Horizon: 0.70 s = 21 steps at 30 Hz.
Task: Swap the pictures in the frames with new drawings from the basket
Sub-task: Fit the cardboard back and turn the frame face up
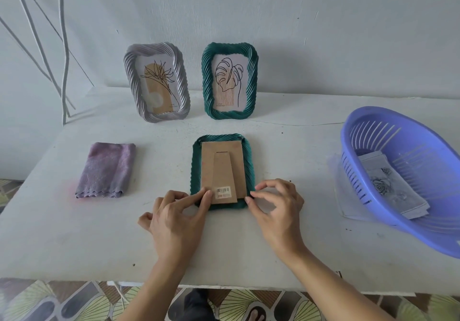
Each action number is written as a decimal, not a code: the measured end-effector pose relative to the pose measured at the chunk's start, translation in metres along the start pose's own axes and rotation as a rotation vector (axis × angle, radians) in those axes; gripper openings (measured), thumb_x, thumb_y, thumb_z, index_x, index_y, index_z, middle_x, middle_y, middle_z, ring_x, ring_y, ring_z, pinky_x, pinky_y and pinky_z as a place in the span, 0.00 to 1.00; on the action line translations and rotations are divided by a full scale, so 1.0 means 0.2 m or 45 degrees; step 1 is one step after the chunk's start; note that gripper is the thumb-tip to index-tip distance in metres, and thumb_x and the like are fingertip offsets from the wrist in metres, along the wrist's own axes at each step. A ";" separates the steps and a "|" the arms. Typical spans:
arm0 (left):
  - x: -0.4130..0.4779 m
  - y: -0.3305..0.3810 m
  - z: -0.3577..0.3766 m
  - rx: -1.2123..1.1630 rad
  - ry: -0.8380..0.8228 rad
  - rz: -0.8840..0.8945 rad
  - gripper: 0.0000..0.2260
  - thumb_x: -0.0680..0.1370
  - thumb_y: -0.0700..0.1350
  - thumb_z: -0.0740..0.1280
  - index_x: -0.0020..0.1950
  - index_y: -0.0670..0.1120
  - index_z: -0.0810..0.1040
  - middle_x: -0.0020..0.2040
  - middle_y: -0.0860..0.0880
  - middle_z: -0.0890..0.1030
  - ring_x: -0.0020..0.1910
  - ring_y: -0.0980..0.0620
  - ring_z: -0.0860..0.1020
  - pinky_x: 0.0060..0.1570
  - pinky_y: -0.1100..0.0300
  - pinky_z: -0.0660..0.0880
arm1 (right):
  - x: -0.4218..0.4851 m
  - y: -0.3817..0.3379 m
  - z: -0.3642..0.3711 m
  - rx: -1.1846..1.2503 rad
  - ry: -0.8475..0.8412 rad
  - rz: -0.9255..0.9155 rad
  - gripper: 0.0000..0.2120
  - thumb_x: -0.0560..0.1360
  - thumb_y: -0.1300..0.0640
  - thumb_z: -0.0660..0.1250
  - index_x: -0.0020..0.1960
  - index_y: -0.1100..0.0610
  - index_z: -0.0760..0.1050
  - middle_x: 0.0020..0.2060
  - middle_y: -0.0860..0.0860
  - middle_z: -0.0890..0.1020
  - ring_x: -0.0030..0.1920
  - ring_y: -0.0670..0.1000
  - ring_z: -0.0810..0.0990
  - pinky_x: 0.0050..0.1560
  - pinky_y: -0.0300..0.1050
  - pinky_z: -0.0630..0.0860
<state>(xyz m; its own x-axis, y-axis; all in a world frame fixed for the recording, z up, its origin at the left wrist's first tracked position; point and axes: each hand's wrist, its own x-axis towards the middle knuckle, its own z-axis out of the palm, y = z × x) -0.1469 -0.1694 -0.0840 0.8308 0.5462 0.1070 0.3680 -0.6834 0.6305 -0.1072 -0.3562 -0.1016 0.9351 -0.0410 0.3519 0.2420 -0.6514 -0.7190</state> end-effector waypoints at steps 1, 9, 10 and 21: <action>0.00 0.00 0.00 -0.009 -0.007 -0.004 0.15 0.74 0.72 0.61 0.41 0.67 0.83 0.41 0.61 0.76 0.46 0.58 0.70 0.51 0.48 0.60 | 0.00 0.00 0.00 0.005 0.000 -0.001 0.04 0.68 0.50 0.76 0.40 0.49 0.84 0.45 0.40 0.79 0.53 0.48 0.77 0.55 0.60 0.71; -0.01 0.01 -0.01 -0.017 -0.021 0.043 0.22 0.66 0.77 0.63 0.47 0.66 0.84 0.41 0.63 0.76 0.48 0.58 0.68 0.55 0.45 0.64 | 0.01 -0.03 0.03 0.043 0.022 0.131 0.03 0.64 0.51 0.75 0.37 0.47 0.83 0.42 0.40 0.79 0.51 0.46 0.78 0.56 0.61 0.70; -0.01 0.01 -0.01 -0.010 -0.019 0.042 0.22 0.66 0.77 0.65 0.48 0.66 0.84 0.41 0.63 0.76 0.48 0.58 0.68 0.55 0.45 0.63 | 0.00 -0.03 0.03 0.033 0.018 0.140 0.03 0.64 0.51 0.75 0.37 0.47 0.83 0.43 0.40 0.79 0.51 0.45 0.77 0.57 0.60 0.69; 0.00 0.01 -0.01 0.029 -0.036 0.058 0.23 0.67 0.78 0.62 0.50 0.65 0.84 0.41 0.64 0.75 0.48 0.58 0.68 0.52 0.50 0.59 | -0.01 -0.02 0.02 -0.128 -0.094 0.006 0.03 0.67 0.51 0.76 0.39 0.44 0.83 0.47 0.41 0.76 0.53 0.46 0.76 0.57 0.57 0.65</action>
<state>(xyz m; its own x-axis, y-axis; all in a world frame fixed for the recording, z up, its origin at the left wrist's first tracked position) -0.1475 -0.1696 -0.0820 0.8581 0.5009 0.1133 0.3389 -0.7180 0.6080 -0.1088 -0.3506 -0.1024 0.9536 0.0092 0.3010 0.2140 -0.7239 -0.6558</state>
